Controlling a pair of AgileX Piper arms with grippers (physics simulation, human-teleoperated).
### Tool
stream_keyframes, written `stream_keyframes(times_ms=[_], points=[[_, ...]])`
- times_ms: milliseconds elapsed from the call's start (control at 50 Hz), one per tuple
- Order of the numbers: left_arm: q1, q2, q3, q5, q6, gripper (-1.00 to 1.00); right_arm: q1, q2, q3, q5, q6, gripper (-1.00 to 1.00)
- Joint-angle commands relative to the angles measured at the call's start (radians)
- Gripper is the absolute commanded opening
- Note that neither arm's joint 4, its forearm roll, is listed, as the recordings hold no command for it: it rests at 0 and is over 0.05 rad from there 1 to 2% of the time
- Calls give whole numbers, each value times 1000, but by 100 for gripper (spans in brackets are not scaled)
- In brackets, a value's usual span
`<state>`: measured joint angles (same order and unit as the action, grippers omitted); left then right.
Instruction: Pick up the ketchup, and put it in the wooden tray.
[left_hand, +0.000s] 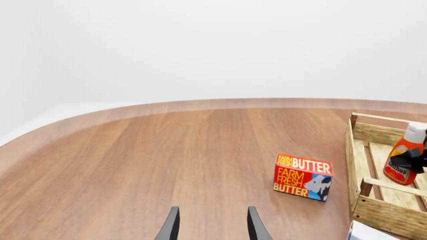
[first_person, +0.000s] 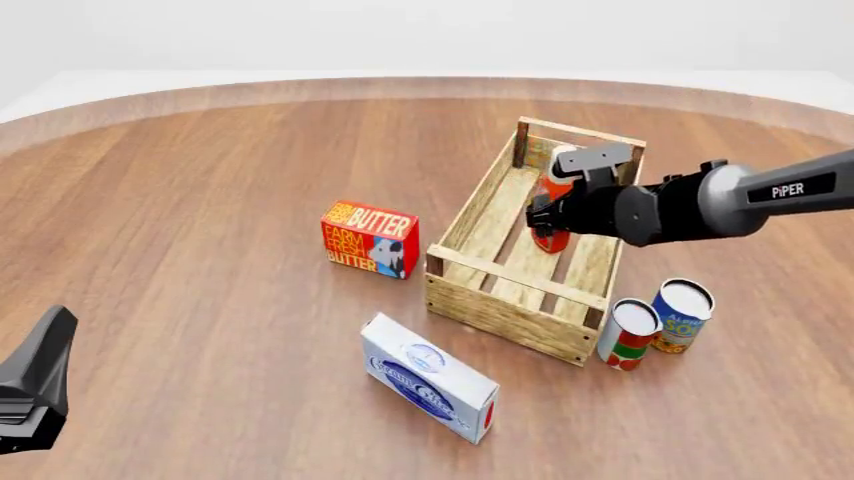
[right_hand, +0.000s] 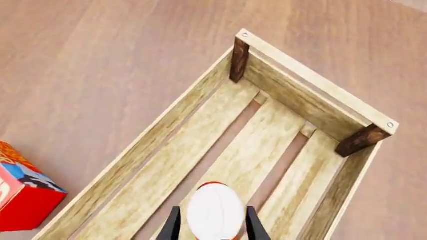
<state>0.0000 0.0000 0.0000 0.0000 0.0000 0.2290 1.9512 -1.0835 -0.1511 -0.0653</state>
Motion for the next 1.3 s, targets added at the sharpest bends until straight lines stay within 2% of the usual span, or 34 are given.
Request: stream_keyframes(times_ms=[20, 300, 380, 480, 800, 880, 1120, 1300], points=[[0, 0, 0, 0, 0, 100, -9, 0, 12, -14, 14, 100], [0, 0, 0, 0, 0, 100, -3, -37, 12, -6, 9, 100], [0, 0, 0, 0, 0, 100, -5, -62, 16, -3, -13, 100], [0, 0, 0, 0, 0, 100, -2, -95, 15, 7, -1, 100], [0, 0, 0, 0, 0, 100, -15, -164, 26, 20, -37, 100], [0, 0, 0, 0, 0, 100, -17, -193, 35, 26, -68, 100], [0, 0, 0, 0, 0, 100, 2, -259, 41, 51, -72, 100], [0, 0, 0, 0, 0, 100, 17, -323, 120, 19, -55, 100]])
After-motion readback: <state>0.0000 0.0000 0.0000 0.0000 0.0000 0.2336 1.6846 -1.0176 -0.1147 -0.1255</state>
